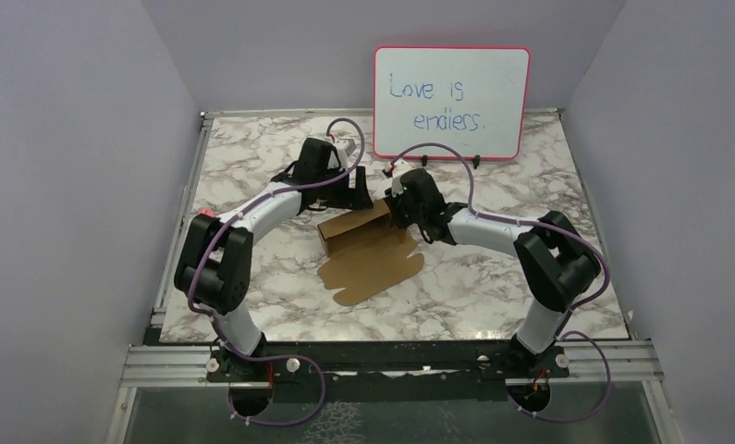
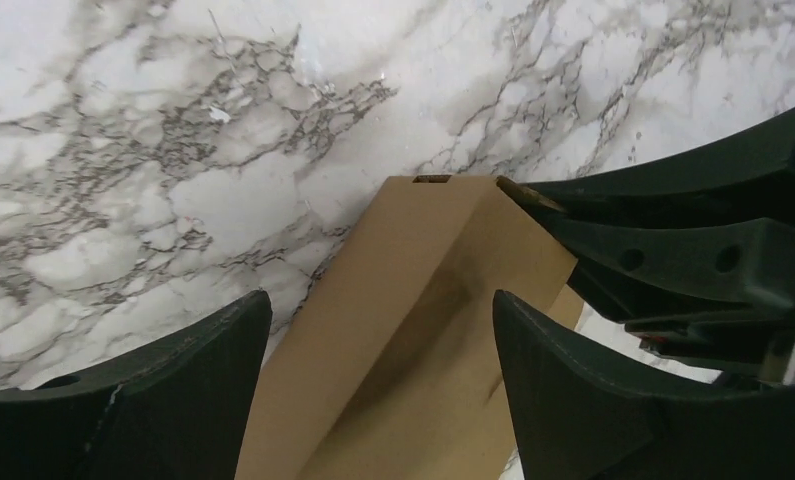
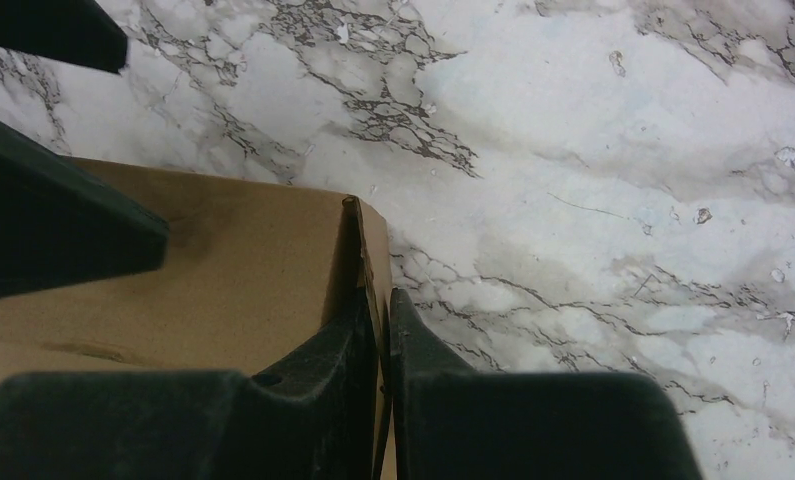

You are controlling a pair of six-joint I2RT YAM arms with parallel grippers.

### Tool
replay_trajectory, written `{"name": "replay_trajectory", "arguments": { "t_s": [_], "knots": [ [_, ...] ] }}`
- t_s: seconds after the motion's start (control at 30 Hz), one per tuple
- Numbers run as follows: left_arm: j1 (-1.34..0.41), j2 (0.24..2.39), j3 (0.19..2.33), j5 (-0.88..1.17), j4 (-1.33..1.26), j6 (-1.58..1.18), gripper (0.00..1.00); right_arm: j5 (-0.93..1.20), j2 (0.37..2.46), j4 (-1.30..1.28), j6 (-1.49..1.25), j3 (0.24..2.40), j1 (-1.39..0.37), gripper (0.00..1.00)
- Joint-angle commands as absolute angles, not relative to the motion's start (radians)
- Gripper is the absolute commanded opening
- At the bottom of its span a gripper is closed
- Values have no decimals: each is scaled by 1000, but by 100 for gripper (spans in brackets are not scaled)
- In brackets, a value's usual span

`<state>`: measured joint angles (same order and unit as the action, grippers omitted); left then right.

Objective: Fold the paper box

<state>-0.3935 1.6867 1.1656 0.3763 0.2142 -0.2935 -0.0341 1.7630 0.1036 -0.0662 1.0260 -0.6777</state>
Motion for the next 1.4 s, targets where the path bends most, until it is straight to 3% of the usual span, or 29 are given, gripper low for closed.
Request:
{"name": "replay_trajectory", "arguments": {
  "t_s": [0.0, 0.8, 1.1, 1.37],
  "knots": [
    [-396, 1741, 1223, 520, 258, -237, 80, -6, 1731, 118, -50, 1004, -683, 14],
    [-397, 1796, 1155, 567, 175, -289, 52, -6, 1629, 166, -26, 929, -683, 23],
    [-399, 1772, 1148, 547, 174, -291, 52, 61, 1560, 164, -26, 872, -682, 29],
    [-399, 1773, 1147, 559, 175, -295, 52, 207, 1459, 210, -12, 799, -628, 46]
  ]
}}
